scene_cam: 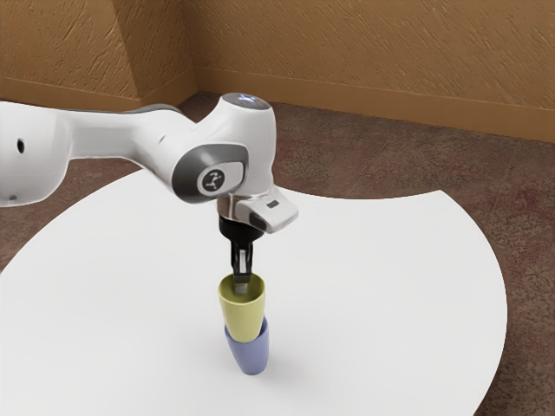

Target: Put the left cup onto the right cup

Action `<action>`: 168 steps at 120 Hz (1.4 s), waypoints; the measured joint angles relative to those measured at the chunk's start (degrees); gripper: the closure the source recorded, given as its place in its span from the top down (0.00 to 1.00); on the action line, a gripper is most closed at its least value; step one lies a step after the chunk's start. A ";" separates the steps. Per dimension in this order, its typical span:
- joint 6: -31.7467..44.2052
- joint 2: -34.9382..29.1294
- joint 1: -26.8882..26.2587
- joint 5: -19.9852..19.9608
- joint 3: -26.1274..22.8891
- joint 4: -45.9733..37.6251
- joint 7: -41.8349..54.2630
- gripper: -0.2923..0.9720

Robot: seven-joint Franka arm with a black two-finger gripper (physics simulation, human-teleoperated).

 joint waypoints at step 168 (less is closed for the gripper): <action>0.97 7.19 0.81 1.32 -0.08 3.61 1.16 0.27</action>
